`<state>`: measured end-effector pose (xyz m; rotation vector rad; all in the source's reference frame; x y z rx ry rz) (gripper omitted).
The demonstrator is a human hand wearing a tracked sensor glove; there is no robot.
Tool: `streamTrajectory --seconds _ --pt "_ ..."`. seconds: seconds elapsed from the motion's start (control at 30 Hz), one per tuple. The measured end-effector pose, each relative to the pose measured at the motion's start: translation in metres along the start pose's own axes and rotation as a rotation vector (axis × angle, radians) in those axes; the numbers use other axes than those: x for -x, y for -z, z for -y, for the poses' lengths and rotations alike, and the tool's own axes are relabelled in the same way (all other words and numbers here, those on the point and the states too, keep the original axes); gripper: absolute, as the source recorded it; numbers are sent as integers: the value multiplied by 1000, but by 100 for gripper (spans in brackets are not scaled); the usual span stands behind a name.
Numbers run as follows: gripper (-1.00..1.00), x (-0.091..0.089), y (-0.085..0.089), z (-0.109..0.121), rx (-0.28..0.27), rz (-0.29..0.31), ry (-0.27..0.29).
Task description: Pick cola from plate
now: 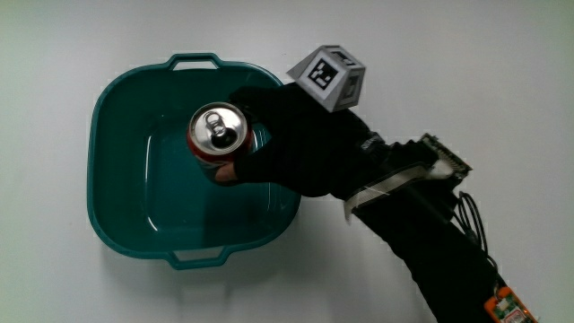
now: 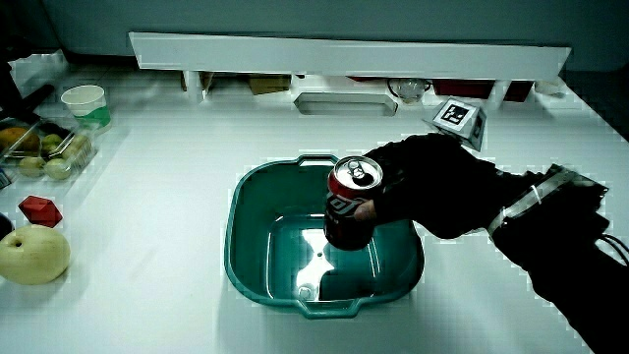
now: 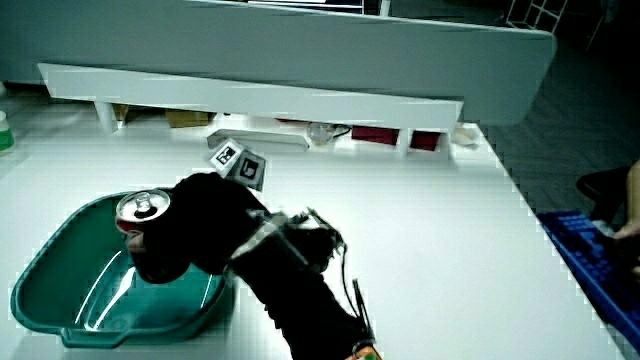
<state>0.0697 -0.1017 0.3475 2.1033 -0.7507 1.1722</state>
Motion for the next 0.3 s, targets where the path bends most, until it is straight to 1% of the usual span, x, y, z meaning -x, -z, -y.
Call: streamTrajectory --seconds 0.03,0.07,0.1,0.13,0.2,0.23,0.27,0.3 --pt "100 0 -3 3 -3 -17 3" --pt "100 2 -6 8 -5 -25 45" --pt "100 -6 -8 8 -19 -39 -22" --pt "100 -5 -11 12 -15 -85 19" --pt "100 -17 -16 16 -48 -82 -21" --pt "100 -12 -19 21 -45 -126 25" --pt "100 -13 -23 25 -64 -102 52" --pt "100 -17 -25 27 -69 -111 29"
